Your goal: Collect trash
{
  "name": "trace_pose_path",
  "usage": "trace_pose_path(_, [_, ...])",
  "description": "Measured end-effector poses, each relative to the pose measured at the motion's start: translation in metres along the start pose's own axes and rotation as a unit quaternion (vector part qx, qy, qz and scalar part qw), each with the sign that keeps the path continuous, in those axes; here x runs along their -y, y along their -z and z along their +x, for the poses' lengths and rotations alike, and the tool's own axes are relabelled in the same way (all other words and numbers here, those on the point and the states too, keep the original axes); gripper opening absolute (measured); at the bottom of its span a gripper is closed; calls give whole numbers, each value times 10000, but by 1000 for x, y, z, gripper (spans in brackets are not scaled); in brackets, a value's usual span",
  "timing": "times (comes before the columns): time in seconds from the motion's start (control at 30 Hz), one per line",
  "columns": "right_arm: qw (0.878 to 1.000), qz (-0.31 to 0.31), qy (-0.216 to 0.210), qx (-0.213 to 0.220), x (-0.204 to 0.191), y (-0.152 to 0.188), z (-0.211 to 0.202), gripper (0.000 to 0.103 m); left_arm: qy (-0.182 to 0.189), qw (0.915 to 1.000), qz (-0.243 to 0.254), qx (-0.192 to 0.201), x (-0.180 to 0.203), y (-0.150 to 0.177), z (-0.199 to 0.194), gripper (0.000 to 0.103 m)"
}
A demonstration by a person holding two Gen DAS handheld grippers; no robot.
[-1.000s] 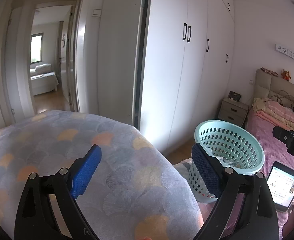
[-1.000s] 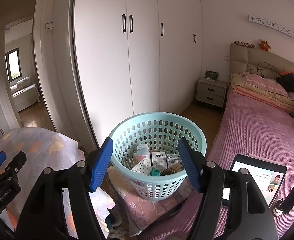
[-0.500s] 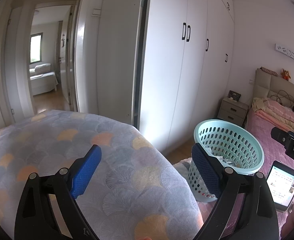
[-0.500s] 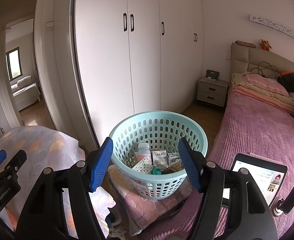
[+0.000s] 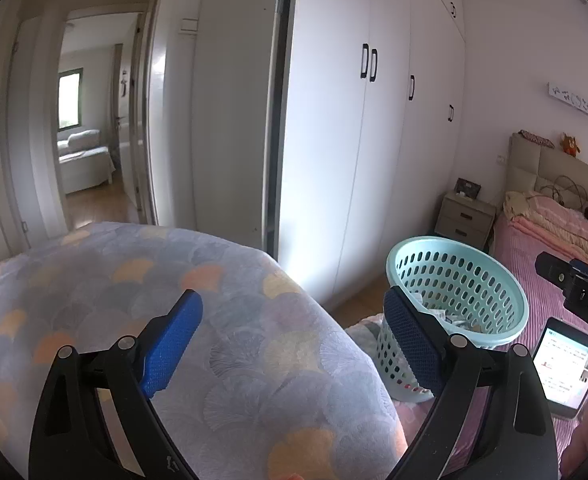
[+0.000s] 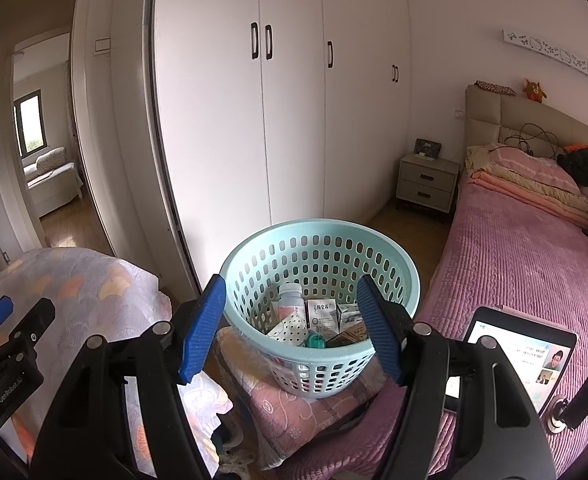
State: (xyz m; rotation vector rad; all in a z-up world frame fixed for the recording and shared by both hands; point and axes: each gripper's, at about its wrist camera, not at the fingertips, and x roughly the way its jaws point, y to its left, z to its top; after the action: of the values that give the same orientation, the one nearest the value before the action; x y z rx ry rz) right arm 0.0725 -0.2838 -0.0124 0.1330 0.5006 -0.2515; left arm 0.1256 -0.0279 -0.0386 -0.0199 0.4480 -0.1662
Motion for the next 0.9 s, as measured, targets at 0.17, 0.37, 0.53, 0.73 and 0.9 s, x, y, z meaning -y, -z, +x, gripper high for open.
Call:
trace_pose_path(0.17, [10000,-12,-10,-4,1,0,1,64,2,10000,-2,1,0,0,1,89])
trace_pose_path(0.37, [10000,-12,-10,-6,1,0,1,66,-1,10000,-12,25,0,-1,1,89])
trace_pose_path(0.53, [10000,-38,-20,8,1,0,3,67,9,10000,-1,33,0,0,1,89])
trace_pose_path(0.73, [10000,-35,-26,-24,1,2,4,67,26,10000,-5,41,0,-1,1,89])
trace_pose_path(0.9, [10000,-44,-35,-43,0,3,5,67,41,10000,13,46,-1,0,0,89])
